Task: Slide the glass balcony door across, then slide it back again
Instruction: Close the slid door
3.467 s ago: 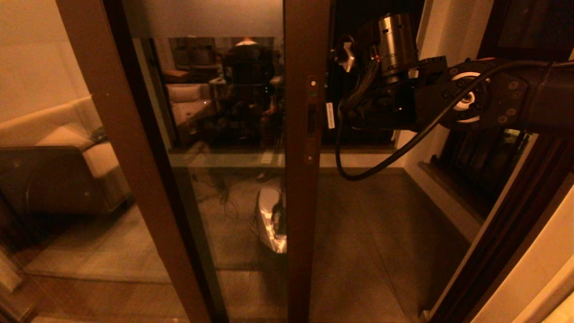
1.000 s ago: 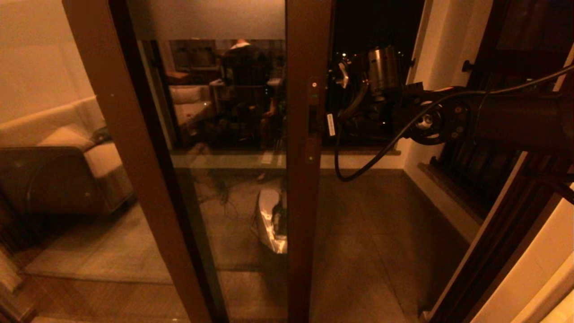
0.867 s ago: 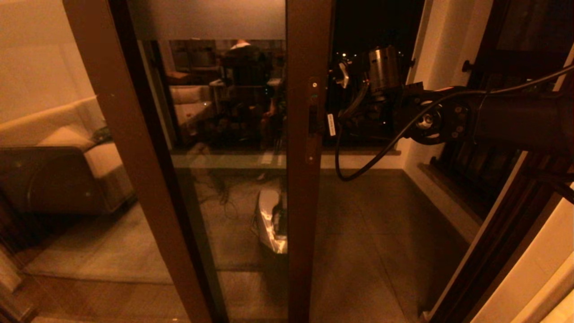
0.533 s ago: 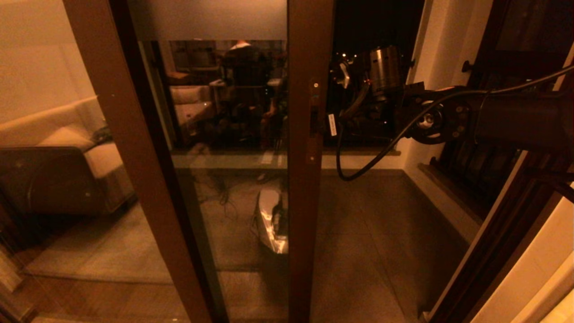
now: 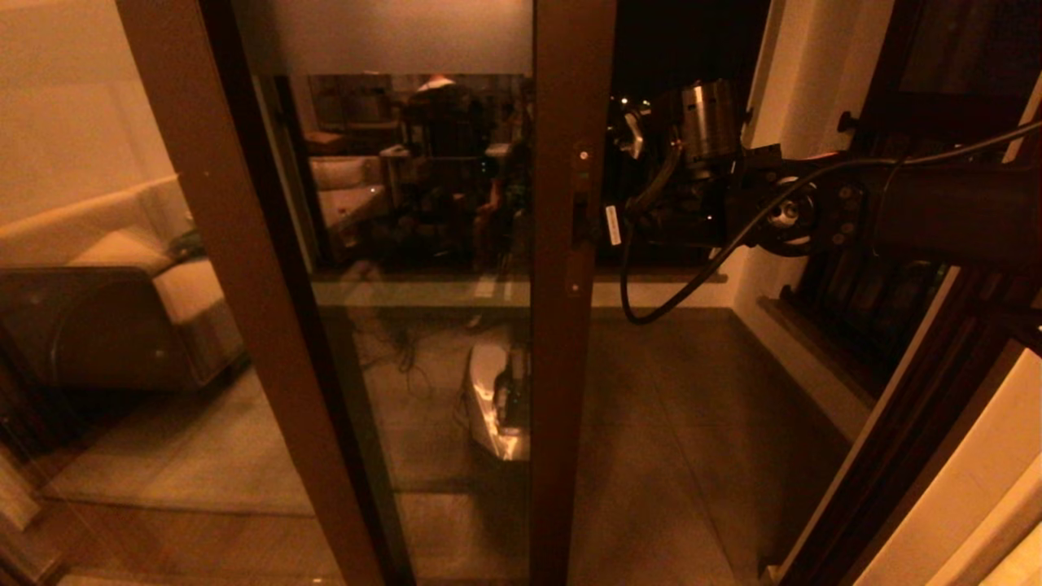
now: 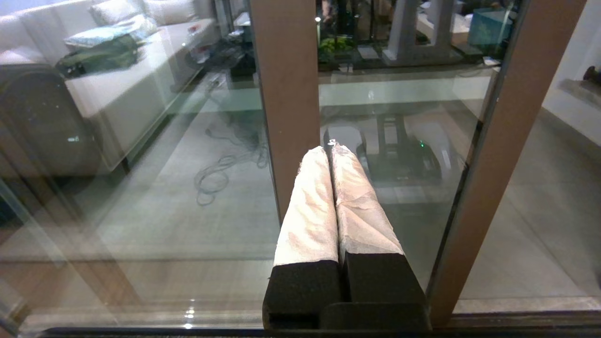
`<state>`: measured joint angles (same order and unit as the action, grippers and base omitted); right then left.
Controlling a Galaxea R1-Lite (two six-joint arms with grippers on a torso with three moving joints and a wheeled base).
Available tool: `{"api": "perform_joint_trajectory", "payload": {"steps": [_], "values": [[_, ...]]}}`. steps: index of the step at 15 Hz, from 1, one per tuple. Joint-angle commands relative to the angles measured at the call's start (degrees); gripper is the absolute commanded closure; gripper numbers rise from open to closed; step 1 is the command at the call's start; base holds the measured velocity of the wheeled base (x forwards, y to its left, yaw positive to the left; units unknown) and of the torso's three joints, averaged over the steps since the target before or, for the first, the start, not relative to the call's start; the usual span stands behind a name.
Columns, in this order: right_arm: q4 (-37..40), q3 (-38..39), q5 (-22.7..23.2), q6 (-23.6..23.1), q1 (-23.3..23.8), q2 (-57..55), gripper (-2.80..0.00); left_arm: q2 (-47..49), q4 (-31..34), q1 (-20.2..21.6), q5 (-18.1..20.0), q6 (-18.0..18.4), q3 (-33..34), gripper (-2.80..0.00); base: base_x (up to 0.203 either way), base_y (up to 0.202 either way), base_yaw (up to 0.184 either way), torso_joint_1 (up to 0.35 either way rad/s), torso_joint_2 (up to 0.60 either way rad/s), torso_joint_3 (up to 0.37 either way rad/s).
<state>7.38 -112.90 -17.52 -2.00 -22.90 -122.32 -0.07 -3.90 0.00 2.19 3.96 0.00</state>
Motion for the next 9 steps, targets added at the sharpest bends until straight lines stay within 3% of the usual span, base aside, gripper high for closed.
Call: {"api": "perform_joint_trajectory", "payload": {"steps": [1, 9], "values": [[-0.4, 0.0, -0.2, 0.1, 0.3, 0.5, -2.80, 0.1, -0.1, 0.0, 0.0, 0.0, 1.8, 0.00, 0.000, 0.000, 0.000, 0.000, 0.00, 0.000], [-0.3, 0.8, -0.2, -0.3, 1.1, 1.7, -2.80, 0.1, -0.1, 0.0, 0.0, 0.0, 1.8, 0.00, 0.000, 0.000, 0.000, 0.000, 0.00, 0.000]]}}
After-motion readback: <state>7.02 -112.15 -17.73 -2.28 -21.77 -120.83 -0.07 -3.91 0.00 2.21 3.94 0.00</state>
